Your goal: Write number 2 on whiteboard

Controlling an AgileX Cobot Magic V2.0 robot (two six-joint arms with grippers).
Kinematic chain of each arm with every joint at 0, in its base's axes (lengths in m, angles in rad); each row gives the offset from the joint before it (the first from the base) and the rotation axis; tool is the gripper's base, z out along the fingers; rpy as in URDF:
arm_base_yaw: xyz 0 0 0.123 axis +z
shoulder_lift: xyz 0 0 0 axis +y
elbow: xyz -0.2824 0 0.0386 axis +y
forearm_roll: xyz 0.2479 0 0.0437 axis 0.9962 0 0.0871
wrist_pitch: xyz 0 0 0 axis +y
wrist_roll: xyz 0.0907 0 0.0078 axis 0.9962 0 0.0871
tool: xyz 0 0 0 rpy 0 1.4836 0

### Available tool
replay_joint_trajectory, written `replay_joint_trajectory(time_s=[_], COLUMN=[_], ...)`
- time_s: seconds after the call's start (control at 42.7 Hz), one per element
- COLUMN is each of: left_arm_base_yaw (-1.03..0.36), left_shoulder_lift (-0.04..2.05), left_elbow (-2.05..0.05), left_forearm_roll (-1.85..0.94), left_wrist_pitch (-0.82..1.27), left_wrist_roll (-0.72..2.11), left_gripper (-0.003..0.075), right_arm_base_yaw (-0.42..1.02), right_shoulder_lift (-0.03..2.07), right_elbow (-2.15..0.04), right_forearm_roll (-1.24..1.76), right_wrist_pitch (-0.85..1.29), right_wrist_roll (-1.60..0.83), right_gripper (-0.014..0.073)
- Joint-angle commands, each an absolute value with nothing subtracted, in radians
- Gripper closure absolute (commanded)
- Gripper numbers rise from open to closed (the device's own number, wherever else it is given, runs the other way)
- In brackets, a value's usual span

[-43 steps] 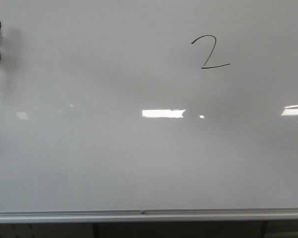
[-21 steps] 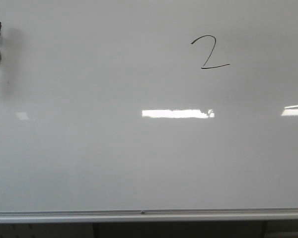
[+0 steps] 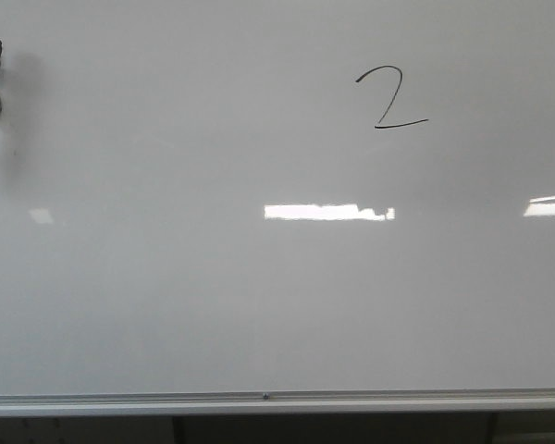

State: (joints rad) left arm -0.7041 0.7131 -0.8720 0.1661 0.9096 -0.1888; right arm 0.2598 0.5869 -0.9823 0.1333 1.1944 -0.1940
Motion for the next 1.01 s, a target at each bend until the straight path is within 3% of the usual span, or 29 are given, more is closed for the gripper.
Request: replay_joint_trajectory(time_s=[0.0,0.258,0.422,0.985], left_arm_base_yaw=[-0.710,-0.710,-0.710,-0.710], left_shoulder_lift=[0.712,0.712,0.712,0.712], left_elbow=[-0.904,-0.904,-0.904,-0.904], left_forearm_roll=[0.188,0.188,0.188,0.188], left_wrist_pitch=[0.850,0.850,0.850,0.850], left_wrist_roll=[-0.189,-0.189,-0.189,-0.189], left_gripper=[0.0550,0.0714,0.0741,0.0741], right_arm_base_yaw=[0.254,0.254,0.254,0.254], right_shoulder_lift=[0.590,0.590,0.590,0.590], right_elbow=[-1.003,-1.003,-1.003,-1.003], right_forearm_roll=[0.127,0.127,0.127,0.127], right_wrist_pitch=[1.146,1.149,1.155,1.163], right_wrist_roll=[-0.193,-0.193,-0.193,-0.193], right_gripper=[0.0162,0.0526,0.0654,0.0663])
